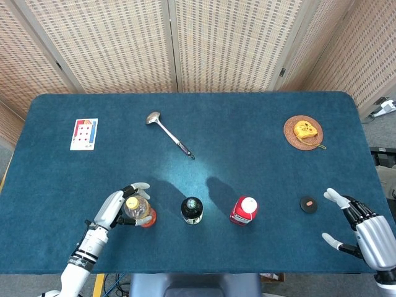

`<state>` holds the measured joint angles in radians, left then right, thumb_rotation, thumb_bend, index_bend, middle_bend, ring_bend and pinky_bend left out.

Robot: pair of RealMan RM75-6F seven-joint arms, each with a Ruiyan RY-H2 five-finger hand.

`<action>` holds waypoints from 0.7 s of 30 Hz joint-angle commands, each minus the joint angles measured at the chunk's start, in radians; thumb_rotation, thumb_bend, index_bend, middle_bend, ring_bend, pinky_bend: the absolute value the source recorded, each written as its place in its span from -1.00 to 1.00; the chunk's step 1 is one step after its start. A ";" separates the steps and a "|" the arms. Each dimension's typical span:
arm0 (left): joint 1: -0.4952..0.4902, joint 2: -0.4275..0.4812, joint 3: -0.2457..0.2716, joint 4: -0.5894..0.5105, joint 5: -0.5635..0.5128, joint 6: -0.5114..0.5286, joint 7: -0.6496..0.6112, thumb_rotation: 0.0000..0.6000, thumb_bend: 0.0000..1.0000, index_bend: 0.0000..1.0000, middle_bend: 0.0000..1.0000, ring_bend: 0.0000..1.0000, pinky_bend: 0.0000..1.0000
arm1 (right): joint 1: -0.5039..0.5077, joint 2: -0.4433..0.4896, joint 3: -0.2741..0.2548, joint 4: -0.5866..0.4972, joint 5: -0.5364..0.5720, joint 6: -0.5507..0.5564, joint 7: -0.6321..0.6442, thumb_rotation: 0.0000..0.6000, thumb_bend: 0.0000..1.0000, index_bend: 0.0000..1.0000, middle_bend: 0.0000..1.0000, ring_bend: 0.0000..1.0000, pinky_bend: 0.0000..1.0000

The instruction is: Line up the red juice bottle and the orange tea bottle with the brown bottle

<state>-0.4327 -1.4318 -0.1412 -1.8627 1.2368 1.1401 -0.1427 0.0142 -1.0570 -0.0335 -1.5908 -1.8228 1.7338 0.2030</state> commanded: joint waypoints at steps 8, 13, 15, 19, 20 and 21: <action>0.006 0.001 0.004 -0.003 0.010 0.008 0.002 1.00 -0.86 -0.63 -0.71 -0.75 -0.59 | -0.001 0.002 -0.002 -0.001 -0.004 0.001 0.001 1.00 -1.00 -0.77 -0.48 -0.55 -0.20; 0.011 0.021 0.008 -0.027 -0.002 0.005 0.012 1.00 -0.87 -0.90 -0.88 -0.81 -0.59 | 0.000 0.001 -0.002 0.000 -0.004 -0.002 -0.002 1.00 -1.00 -0.77 -0.48 -0.55 -0.20; 0.013 0.032 0.009 -0.043 -0.012 0.000 0.018 1.00 -0.88 -0.98 -0.95 -0.84 -0.59 | 0.001 -0.001 -0.003 0.000 -0.004 -0.004 -0.004 1.00 -1.00 -0.77 -0.48 -0.55 -0.20; 0.015 0.055 0.007 -0.082 -0.032 -0.003 0.030 1.00 -0.90 -1.00 -1.00 -0.89 -0.59 | 0.001 -0.003 -0.004 0.000 -0.007 -0.005 -0.008 1.00 -1.00 -0.77 -0.48 -0.55 -0.20; 0.016 0.061 0.007 -0.091 -0.037 -0.004 0.032 1.00 -0.90 -1.00 -1.00 -0.90 -0.59 | 0.001 -0.003 -0.004 0.000 -0.007 -0.006 -0.009 1.00 -1.00 -0.77 -0.48 -0.55 -0.20; 0.016 0.067 0.006 -0.100 -0.041 -0.004 0.034 1.00 -0.91 -1.00 -1.00 -0.90 -0.59 | 0.002 -0.004 -0.004 0.000 -0.007 -0.006 -0.010 1.00 -1.00 -0.77 -0.48 -0.55 -0.20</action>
<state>-0.4179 -1.3731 -0.1341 -1.9530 1.2029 1.1373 -0.1130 0.0158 -1.0607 -0.0375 -1.5913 -1.8297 1.7278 0.1932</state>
